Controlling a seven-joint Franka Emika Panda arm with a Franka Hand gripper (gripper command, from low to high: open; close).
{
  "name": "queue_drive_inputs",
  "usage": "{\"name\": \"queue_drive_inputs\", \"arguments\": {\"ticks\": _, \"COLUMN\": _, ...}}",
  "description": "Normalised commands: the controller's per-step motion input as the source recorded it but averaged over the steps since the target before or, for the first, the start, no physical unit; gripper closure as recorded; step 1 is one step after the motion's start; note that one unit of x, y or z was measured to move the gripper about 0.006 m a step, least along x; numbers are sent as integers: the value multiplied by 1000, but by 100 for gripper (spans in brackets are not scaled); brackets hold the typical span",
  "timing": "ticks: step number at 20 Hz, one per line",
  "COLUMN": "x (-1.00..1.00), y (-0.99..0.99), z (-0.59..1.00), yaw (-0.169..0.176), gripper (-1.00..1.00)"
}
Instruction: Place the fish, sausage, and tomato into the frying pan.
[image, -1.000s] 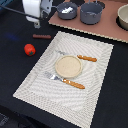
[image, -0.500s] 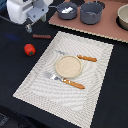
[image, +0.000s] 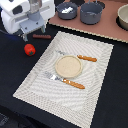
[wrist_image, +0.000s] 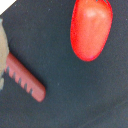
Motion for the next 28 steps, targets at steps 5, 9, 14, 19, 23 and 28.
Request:
{"name": "queue_drive_inputs", "arguments": {"ticks": 5, "x": -323, "y": -27, "z": -443, "yaw": -73, "gripper": -100}}
{"name": "queue_drive_inputs", "arguments": {"ticks": 9, "x": -489, "y": 0, "z": -394, "yaw": -60, "gripper": -100}}
{"name": "queue_drive_inputs", "arguments": {"ticks": 14, "x": -409, "y": 75, "z": -371, "yaw": -51, "gripper": -100}}
{"name": "queue_drive_inputs", "arguments": {"ticks": 19, "x": -254, "y": 166, "z": -379, "yaw": -58, "gripper": -100}}
{"name": "queue_drive_inputs", "arguments": {"ticks": 23, "x": -153, "y": 171, "z": -371, "yaw": -57, "gripper": -100}}
{"name": "queue_drive_inputs", "arguments": {"ticks": 28, "x": -111, "y": 169, "z": -353, "yaw": -54, "gripper": 100}}
